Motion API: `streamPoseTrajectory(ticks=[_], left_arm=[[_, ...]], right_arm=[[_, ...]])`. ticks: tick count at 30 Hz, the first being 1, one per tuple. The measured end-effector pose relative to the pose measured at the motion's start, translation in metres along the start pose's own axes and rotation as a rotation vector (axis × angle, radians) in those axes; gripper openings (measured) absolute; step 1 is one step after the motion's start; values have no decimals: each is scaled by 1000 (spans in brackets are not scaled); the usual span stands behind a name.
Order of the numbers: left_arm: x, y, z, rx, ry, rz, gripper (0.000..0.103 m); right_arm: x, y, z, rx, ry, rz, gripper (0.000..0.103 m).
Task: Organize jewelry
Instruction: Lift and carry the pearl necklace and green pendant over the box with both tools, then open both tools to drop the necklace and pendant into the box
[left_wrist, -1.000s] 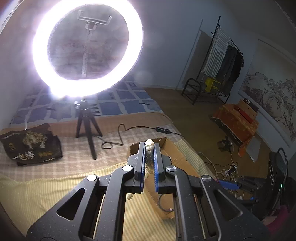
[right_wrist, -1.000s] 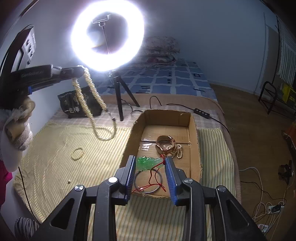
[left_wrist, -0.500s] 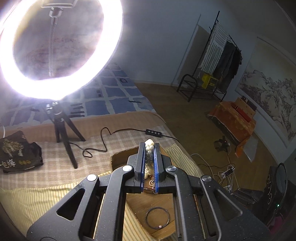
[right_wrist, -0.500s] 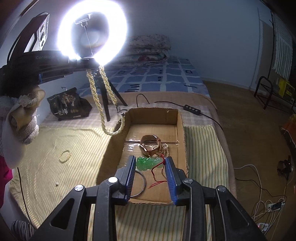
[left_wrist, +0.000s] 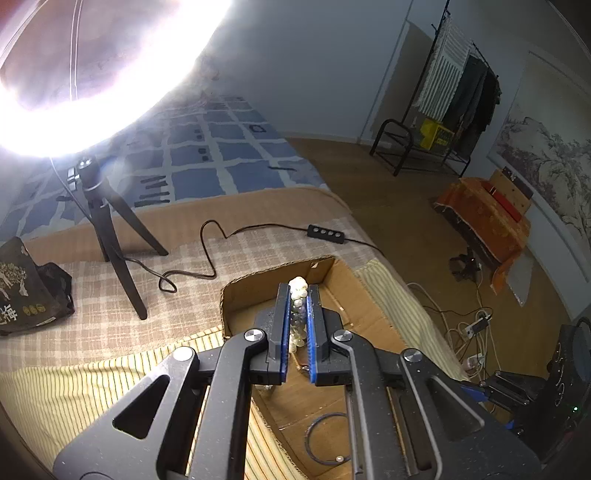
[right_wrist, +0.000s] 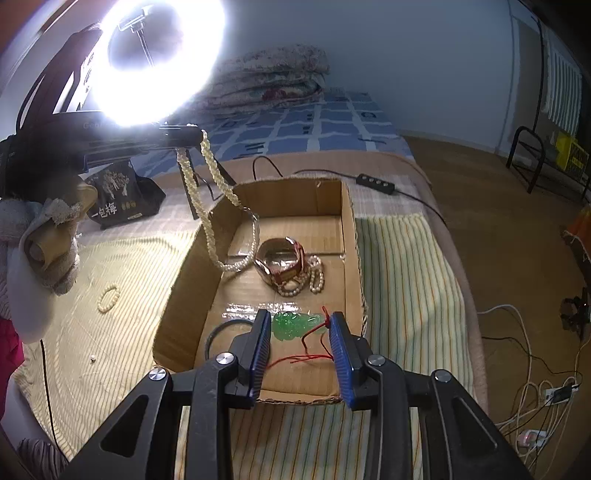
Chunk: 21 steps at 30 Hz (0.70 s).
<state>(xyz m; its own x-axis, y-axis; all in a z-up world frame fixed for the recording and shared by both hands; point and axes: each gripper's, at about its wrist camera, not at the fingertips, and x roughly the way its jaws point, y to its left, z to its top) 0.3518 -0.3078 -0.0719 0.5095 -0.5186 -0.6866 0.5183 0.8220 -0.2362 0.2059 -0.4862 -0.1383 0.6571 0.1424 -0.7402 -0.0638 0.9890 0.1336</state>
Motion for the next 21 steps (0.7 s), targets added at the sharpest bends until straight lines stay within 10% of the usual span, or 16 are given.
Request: streamPoseTrajectory(ticks=[10, 14, 21], left_arm=[[7, 3, -4, 18, 24, -4, 6], [2, -1, -6, 41, 22, -2, 32], [-14, 0, -12, 49, 14, 6, 33]], right_arm=[[11, 7, -5, -11, 24, 6, 35], [8, 14, -6, -23, 13, -7, 69], [-1, 26, -6, -36, -1, -13, 74]])
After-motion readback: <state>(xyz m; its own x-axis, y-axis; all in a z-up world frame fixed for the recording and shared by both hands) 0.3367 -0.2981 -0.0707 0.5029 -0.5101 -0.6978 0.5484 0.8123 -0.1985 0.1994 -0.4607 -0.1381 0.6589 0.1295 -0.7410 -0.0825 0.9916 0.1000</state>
